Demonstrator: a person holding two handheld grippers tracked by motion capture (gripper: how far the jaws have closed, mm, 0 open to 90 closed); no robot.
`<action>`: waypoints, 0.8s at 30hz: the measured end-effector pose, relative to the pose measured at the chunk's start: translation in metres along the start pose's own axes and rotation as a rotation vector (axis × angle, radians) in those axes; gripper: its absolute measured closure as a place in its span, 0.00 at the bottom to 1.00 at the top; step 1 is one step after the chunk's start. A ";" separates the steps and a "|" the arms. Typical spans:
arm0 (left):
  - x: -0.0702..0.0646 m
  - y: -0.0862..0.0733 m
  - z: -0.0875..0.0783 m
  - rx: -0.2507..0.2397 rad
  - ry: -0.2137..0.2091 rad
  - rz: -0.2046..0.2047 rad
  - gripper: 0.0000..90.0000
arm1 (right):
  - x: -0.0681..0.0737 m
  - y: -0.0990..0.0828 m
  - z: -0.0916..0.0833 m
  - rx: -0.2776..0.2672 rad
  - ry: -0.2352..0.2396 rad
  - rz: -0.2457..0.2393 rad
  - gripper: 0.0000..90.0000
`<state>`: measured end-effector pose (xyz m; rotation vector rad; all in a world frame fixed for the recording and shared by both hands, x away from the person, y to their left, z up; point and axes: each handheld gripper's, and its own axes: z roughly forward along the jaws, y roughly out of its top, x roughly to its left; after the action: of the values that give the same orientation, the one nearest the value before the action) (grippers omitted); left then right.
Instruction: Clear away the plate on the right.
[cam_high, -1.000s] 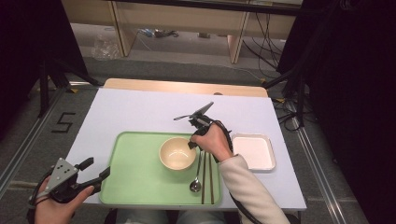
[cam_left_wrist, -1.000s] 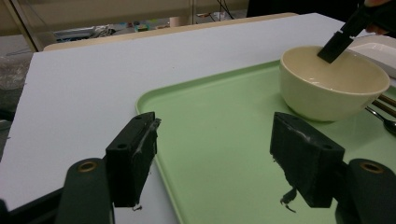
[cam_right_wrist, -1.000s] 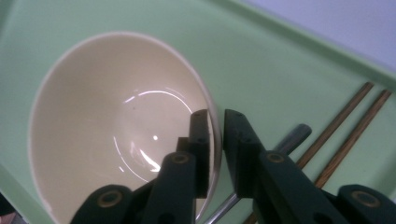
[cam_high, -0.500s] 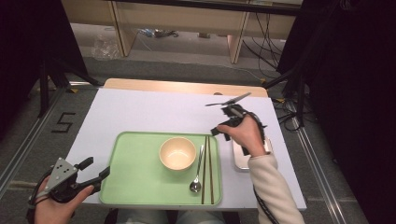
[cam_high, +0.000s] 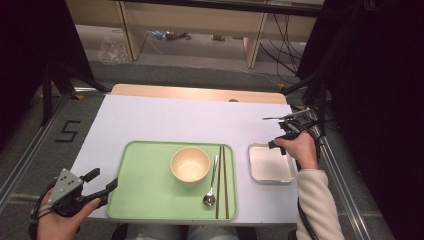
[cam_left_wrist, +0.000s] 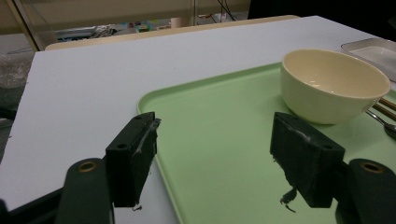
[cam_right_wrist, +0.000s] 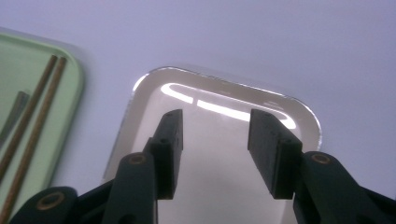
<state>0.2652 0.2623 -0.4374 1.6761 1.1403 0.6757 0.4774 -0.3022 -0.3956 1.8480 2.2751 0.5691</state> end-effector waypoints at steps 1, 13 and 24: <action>0.000 0.000 0.000 -0.002 0.001 -0.001 0.35 | 0.000 0.000 0.000 0.000 0.000 0.000 0.62; 0.000 -0.001 -0.001 -0.002 0.002 0.000 0.35 | -0.031 -0.007 0.002 0.060 -0.099 0.050 0.57; 0.000 0.001 0.002 0.000 -0.005 0.007 0.35 | -0.062 -0.018 0.024 0.130 -0.153 0.125 0.60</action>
<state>0.2669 0.2613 -0.4376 1.6816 1.1317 0.6753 0.4836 -0.3607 -0.4317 2.0281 2.1560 0.2906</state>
